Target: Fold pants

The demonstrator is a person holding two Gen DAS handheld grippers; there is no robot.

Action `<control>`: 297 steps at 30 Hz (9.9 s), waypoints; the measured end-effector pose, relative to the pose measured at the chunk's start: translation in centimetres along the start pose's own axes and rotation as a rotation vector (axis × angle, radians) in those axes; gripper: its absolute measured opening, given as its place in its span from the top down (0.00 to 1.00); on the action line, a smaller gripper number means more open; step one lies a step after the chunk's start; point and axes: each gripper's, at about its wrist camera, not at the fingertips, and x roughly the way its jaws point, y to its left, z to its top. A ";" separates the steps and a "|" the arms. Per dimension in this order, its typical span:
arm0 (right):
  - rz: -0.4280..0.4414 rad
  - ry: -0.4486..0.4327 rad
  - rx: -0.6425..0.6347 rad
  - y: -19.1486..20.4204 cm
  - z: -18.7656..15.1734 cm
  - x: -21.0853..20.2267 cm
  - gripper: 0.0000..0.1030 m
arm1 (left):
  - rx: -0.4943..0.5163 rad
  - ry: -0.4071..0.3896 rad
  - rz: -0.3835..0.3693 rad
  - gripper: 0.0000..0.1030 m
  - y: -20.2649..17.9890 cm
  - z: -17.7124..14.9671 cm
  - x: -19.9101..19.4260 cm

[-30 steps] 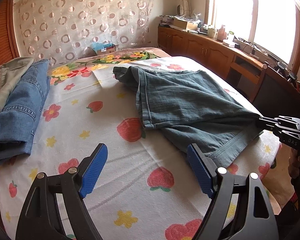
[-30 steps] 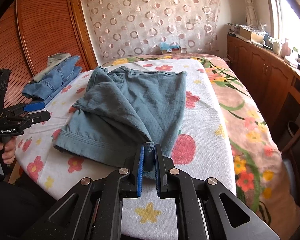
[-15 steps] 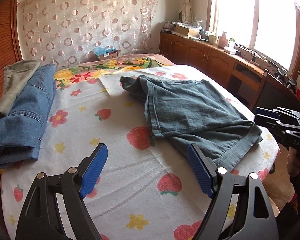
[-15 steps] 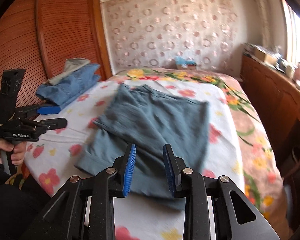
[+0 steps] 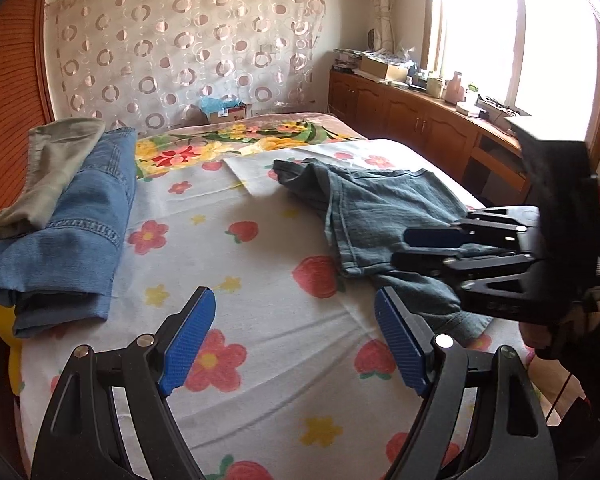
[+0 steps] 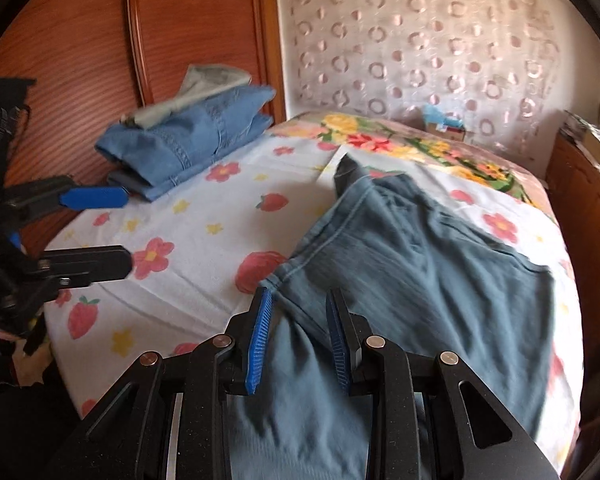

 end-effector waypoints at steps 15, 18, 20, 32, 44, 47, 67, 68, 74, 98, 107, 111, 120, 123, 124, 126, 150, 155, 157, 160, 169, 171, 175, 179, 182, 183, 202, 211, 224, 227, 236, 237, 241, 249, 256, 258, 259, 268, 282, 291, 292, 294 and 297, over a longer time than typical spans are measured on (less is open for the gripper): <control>-0.013 0.133 -0.112 1.0 2.5 5.1 0.86 | -0.045 0.022 0.011 0.20 1.8 -1.1 0.7; -0.015 0.118 -0.091 0.7 2.8 4.7 0.99 | -0.045 0.027 0.007 0.20 1.7 -1.1 0.9; -0.012 0.084 -0.062 0.3 3.1 4.0 0.99 | -0.043 0.030 0.003 0.20 1.6 -1.2 1.0; -0.111 -0.062 0.055 -5.7 4.4 -2.2 0.99 | 0.026 0.047 -0.023 0.20 -1.1 -0.2 2.4; -0.284 -0.055 0.127 -11.9 5.3 -3.2 0.99 | 0.096 0.063 -0.061 0.20 -4.2 1.5 4.0; -0.323 -0.040 0.148 -13.1 5.4 -2.9 0.99 | 0.103 0.073 -0.068 0.20 -4.7 1.4 4.3; -0.435 0.029 0.232 -11.8 6.8 -1.6 0.96 | 0.099 0.110 -0.089 0.20 -6.0 0.4 6.1; -0.422 0.023 0.225 -11.2 6.7 -2.1 0.96 | 0.096 0.110 -0.090 0.20 -6.1 0.4 6.1; -0.341 -0.018 0.175 -6.8 3.9 -6.5 0.74 | 0.087 0.110 -0.105 0.20 -6.6 0.2 6.4; -0.278 0.036 0.221 -1.6 -5.8 -13.3 0.73 | 0.090 0.177 -0.108 0.19 -7.4 -1.0 8.3; -0.270 0.033 0.229 -1.9 -6.0 -12.8 0.79 | 0.107 0.158 -0.097 0.18 -7.6 -1.3 8.3; -0.271 0.027 0.227 -1.8 -6.0 -12.8 0.83 | 0.107 0.158 -0.097 0.18 -7.6 -1.2 8.3; -0.232 0.005 0.187 -0.6 -5.4 -14.4 0.96 | 0.107 0.158 -0.098 0.18 -7.6 -1.2 8.3; -0.245 0.018 0.181 -0.4 -5.9 -14.7 0.96 | 0.107 0.158 -0.097 0.18 -7.6 -1.2 8.3; -0.243 0.026 0.182 -0.4 -6.2 -14.6 0.96 | 0.107 0.158 -0.097 0.18 -7.6 -1.2 8.3; -0.246 0.044 0.192 -0.5 -6.8 -14.2 0.96 | 0.107 0.158 -0.097 0.18 -7.6 -1.2 8.3; -0.240 -0.029 0.281 -3.0 -4.7 -12.1 0.81 | 0.106 0.157 -0.098 0.18 -7.5 -1.3 8.3; -0.265 0.024 0.283 -4.9 -4.0 -8.9 0.82 | 0.106 0.157 -0.098 0.18 -7.5 -1.3 8.3; -0.259 0.045 0.284 -5.3 -3.9 -8.0 0.82 | 0.106 0.157 -0.098 0.18 -7.5 -1.3 8.3; -0.268 0.057 0.271 -5.4 -3.8 -7.6 0.96 | 0.106 0.157 -0.098 0.18 -7.5 -1.3 8.3; -0.301 0.022 0.305 -5.7 -4.4 -9.0 0.94 | 0.106 0.156 -0.097 0.18 -7.5 -1.3 8.3; -0.301 0.009 0.305 -5.4 -4.6 -9.5 0.87 | 0.106 0.156 -0.097 0.18 -7.5 -1.3 8.3; -0.276 -0.010 0.338 -5.0 -5.5 -10.6 0.72 | 0.106 0.156 -0.097 0.18 -7.5 -1.3 8.3; -0.254 -0.019 0.351 -4.1 -6.5 -11.9 0.70 | 0.106 0.156 -0.098 0.18 -7.5 -1.3 8.3; -0.237 -0.017 0.358 -3.8 -6.8 -12.2 0.64 | 0.106 0.156 -0.098 0.18 -7.5 -1.4 8.3; -0.238 -0.013 0.358 -3.7 -6.8 -12.2 0.63 | 0.106 0.156 -0.097 0.18 -7.5 -1.3 8.3; -0.257 0.034 0.364 -2.5 -7.4 -11.1 0.63 | 0.117 0.167 -0.112 0.18 -7.8 -1.3 6.8; -0.264 0.026 0.360 -2.4 -7.6 -11.2 0.63 | 0.139 0.198 -0.194 0.36 -9.2 -2.2 5.7; -0.255 0.011 0.346 -2.5 -8.0 -11.5 0.66 | 0.133 0.192 -0.243 0.52 -10.1 -2.4 5.8; -0.250 0.010 0.345 -2.5 -7.9 -11.5 0.70 | 0.133 0.190 -0.239 0.50 -10.1 -2.4 5.8; -0.217 -0.018 0.345 -2.2 -7.9 -11.6 0.89 | 0.154 0.176 -0.258 0.60 -10.8 -2.7 5.6; -0.215 -0.019 0.350 -2.2 -7.9 -11.6 0.89 | 0.157 0.175 -0.257 0.62 -10.8 -2.7 5.6; -0.206 -0.027 0.356 -2.4 -8.0 -11.8 0.89 | 0.164 0.172 -0.267 0.78 -11.0 -2.6 5.2; -0.175 -0.096 0.294 -0.8 -5.2 -13.2 0.90 | 0.147 0.100 -0.251 0.86 -10.2 -0.7 2.5; -0.149 -0.214 0.221 0.5 -0.7 -16.5 0.90 | 0.119 -0.055 -0.234 0.87 -8.1 3.5 -3.2; -0.142 -0.252 0.192 0.9 0.9 -17.9 0.90 | 0.112 -0.095 -0.222 0.87 -7.4 4.8 -4.6; -0.137 -0.266 0.180 1.1 1.7 -18.3 0.90 | 0.106 -0.115 -0.220 0.87 -7.0 5.5 -5.4; -0.129 -0.374 0.066 2.9 8.0 -21.2 0.90 | 0.083 -0.244 -0.160 0.87 -4.4 10.5 -8.9; -0.165 -0.376 0.063 -1.1 19.3 -14.3 0.90 | 0.044 -0.299 0.035 0.87 0.5 19.6 -5.8; -0.132 -0.226 0.040 0.6 11.7 -9.6 0.90 | 0.070 -0.178 0.003 0.87 0.0 11.5 -3.5; -0.123 -0.193 0.038 1.0 10.3 -8.7 0.90 | 0.068 -0.151 -0.002 0.87 0.0 9.9 -2.8; -0.101 -0.144 0.036 1.5 8.5 -7.4 0.90 | 0.055 -0.111 -0.024 0.87 -0.1 7.7 -2.0; -0.071 -0.099 0.050 2.0 6.7 -6.5 0.90 | 0.043 -0.062 -0.043 0.87 -0.4 4.4 -1.2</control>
